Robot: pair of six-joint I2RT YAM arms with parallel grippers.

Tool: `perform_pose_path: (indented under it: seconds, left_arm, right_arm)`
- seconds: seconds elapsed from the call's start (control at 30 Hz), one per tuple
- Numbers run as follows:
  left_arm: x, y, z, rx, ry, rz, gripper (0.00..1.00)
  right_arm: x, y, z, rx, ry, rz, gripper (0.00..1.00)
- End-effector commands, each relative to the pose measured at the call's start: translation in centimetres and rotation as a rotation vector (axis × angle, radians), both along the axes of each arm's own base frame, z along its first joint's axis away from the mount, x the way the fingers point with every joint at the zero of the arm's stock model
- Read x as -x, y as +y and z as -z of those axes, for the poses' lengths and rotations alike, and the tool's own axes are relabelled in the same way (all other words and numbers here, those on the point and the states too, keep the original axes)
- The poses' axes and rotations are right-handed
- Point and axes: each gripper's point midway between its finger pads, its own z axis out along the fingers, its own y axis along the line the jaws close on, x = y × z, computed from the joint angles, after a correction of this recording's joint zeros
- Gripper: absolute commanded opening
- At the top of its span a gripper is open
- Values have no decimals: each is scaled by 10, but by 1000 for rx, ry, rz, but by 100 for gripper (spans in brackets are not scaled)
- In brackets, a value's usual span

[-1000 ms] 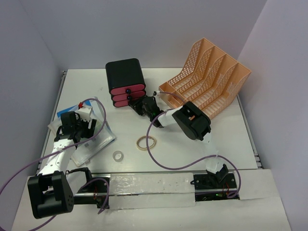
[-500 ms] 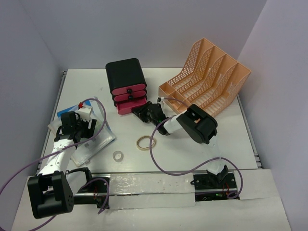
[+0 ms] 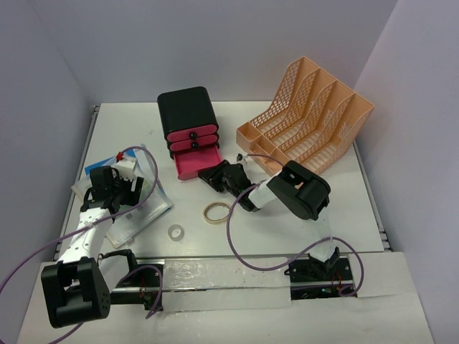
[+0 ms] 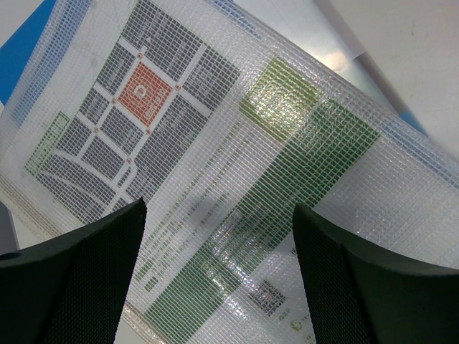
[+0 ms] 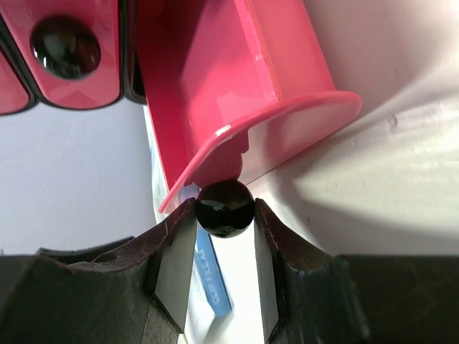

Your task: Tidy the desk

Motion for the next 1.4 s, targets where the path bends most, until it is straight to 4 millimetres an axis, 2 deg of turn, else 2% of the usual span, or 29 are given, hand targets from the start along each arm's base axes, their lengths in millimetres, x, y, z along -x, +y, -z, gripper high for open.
perform_pose_path:
  seconds: [0.0, 0.27, 0.33, 0.4, 0.53, 0.57, 0.6, 0.63, 0.67, 0.73, 0.77, 0.8, 0.83, 0.87, 0.9, 1.0, 1.07, 1.37]
  left_arm:
    - [-4, -1, -7, 3, -34, 15, 89]
    - [-3, -2, -9, 2, -40, 17, 89]
    - [-2, -3, -9, 5, -41, 20, 89]
    - [-2, -3, -9, 5, -42, 20, 89]
    - [-2, -4, -10, 9, -44, 24, 89]
    - [-2, -3, -10, 8, -45, 24, 89]
    - [-2, -4, -10, 7, -46, 26, 89]
    - [-3, -4, -11, 8, -47, 27, 89]
    - [-2, -4, -11, 9, -46, 26, 89]
    - [-2, -4, -11, 10, -49, 27, 89]
    - [-2, -4, -12, 9, -50, 26, 89]
    - [-2, -4, -11, 9, -51, 25, 89]
    - [-2, -4, -11, 7, -50, 24, 89]
    - [-2, -3, -12, 6, -53, 22, 89]
    - [-2, -3, -12, 5, -53, 23, 89]
    - [-2, -3, -10, 5, -50, 21, 89]
    - [-3, -3, -10, 5, -50, 20, 89]
    - [-3, -3, -9, 6, -45, 21, 89]
  right_arm:
    - [3, -1, -24, -18, -48, 9, 35]
    - [10, -3, -24, 3, -44, -13, 53]
    - [19, -5, -23, 40, -37, -43, 61]
    - [25, -7, -30, 68, -48, -58, 64]
    - [44, -14, -43, 262, -120, -130, 65]
    - [43, -13, -54, 299, -154, -126, 65]
    - [50, -13, -58, 423, -192, -155, 65]
    - [58, -18, -52, 515, -203, -182, 65]
    - [61, -13, -63, 568, -244, -207, 65]
    - [89, -6, -55, 791, -299, -379, 64]
    - [91, 1, -58, 834, -324, -425, 64]
    - [105, -11, -40, 945, -260, -491, 64]
    - [110, -6, -38, 1018, -255, -494, 64]
    - [120, -19, -29, 1117, -209, -525, 64]
    - [125, -22, -26, 1167, -201, -533, 64]
    - [148, -14, -21, 1233, -198, -604, 63]
    - [156, -18, -12, 1257, -149, -629, 62]
    - [166, -30, 8, 1338, -53, -654, 61]
